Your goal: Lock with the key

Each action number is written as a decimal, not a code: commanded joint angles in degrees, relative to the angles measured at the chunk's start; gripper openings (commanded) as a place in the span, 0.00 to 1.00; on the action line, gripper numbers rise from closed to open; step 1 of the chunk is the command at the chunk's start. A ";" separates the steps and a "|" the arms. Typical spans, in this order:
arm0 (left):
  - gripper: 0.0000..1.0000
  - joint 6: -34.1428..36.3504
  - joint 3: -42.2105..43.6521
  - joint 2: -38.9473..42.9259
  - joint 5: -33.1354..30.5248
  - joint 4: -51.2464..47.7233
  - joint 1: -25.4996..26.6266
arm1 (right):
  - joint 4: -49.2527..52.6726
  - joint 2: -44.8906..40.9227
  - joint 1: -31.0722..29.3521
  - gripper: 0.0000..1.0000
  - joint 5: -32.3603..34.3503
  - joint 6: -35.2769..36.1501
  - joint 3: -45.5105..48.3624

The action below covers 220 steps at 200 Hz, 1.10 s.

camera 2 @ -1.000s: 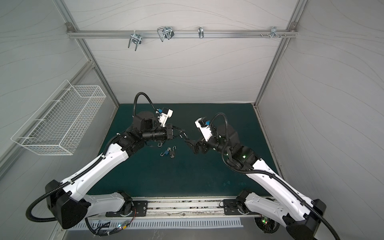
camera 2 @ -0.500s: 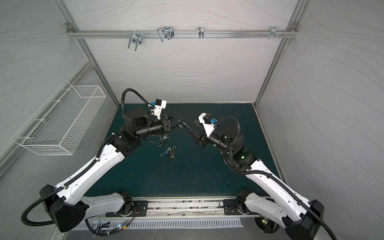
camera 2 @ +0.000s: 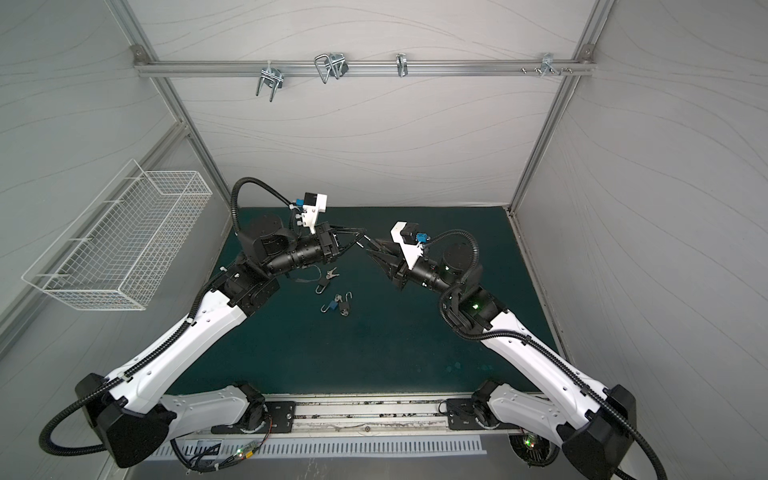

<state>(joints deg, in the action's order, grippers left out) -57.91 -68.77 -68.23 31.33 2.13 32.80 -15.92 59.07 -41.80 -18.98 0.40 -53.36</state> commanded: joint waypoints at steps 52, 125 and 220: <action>0.00 -1.50 -2.70 0.64 1.16 5.70 0.09 | -1.23 -0.44 0.12 0.14 0.36 -0.62 -1.11; 0.00 6.43 -4.58 0.84 1.55 1.59 0.12 | 6.25 0.42 0.06 0.00 -5.48 -13.34 -6.78; 0.00 14.67 -5.19 3.67 9.49 6.78 0.08 | -1.46 1.50 2.47 0.00 -22.33 -42.13 -11.74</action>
<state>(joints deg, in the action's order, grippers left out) -46.65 -71.33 -65.67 37.08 5.26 32.75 -10.59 60.20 -39.64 -34.15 -31.42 -62.63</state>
